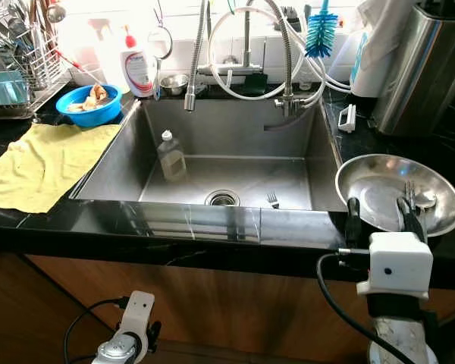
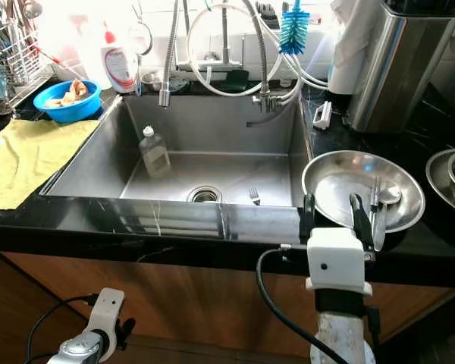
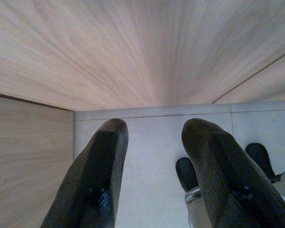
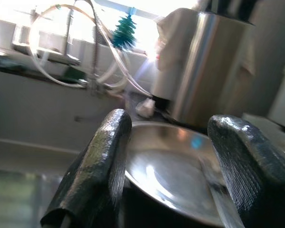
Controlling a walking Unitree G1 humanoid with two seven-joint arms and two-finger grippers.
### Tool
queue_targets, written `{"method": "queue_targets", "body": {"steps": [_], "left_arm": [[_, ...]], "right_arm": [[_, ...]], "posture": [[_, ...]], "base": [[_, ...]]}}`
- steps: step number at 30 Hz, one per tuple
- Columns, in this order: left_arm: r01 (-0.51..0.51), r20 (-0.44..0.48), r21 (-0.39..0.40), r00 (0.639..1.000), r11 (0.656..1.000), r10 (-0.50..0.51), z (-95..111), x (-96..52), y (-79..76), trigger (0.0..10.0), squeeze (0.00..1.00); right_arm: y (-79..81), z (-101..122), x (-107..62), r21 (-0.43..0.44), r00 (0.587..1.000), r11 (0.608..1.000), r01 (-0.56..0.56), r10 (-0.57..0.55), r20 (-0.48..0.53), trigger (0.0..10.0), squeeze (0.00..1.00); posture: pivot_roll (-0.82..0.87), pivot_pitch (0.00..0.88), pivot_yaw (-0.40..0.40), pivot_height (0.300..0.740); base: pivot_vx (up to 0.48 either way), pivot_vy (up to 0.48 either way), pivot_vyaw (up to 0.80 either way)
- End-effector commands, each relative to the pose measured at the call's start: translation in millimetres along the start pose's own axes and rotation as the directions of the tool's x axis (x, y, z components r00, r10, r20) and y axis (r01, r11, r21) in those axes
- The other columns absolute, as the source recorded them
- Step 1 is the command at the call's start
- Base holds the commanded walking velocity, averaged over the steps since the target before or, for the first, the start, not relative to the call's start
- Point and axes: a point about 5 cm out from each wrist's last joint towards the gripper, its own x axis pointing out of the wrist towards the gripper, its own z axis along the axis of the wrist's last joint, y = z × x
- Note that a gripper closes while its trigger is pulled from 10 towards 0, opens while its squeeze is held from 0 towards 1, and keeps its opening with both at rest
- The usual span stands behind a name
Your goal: Kitchen organization
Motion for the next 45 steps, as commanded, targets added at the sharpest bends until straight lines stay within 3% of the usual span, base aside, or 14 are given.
{"method": "queue_targets", "body": {"steps": [1, 13, 25, 35, 45], "left_arm": [[-0.003, -0.025, 0.009, 1.000, 1.000, 0.003, -4, -1.0, 2.5, 10.0, 0.00], [0.002, -0.031, 0.000, 1.000, 1.000, -0.002, -6, -0.9, -1.0, 10.0, 0.00], [-0.007, -0.052, 0.003, 0.999, 1.000, 0.007, -13, -3.3, 3.1, 10.0, 0.00], [-0.007, -0.079, 0.007, 0.997, 1.000, 0.008, -23, -5.9, 3.4, 10.0, 0.00], [-0.010, -0.085, 0.009, 0.996, 1.000, 0.011, -22, -5.3, 3.3, 10.0, 0.00]], "right_arm": [[-8.1, 1, -5.5, 0.012, 0.998, 0.999, 0.048, -0.048, -0.027, 10.0, 0.00], [-24.0, -4, -19.2, -0.046, 0.995, 0.996, 0.072, -0.075, -0.060, 10.0, 0.00], [-21.3, -13, -18.8, -0.010, 0.994, 0.999, 0.031, -0.032, -0.100, 10.0, 0.00], [-30.3, -21, -22.1, 0.037, 0.982, 0.994, 0.106, -0.098, -0.158, 10.0, 0.00], [-32.5, -24, -18.5, 0.061, 0.981, 0.993, 0.105, -0.093, -0.169, 10.0, 0.00]], "posture": [[-0.23, 0.000, 0.082, 0.740], [-0.23, 0.000, 0.074, 0.740], [-0.23, 0.000, 0.071, 0.740], [-0.23, 0.000, 0.074, 0.740], [-0.23, 0.000, 0.072, 0.740]], "base": [[0.000, 0.000, 0.00], [0.000, 0.000, 0.00], [0.000, 0.000, 0.00], [0.000, 0.000, 0.00], [0.000, 0.000, 0.00]]}}
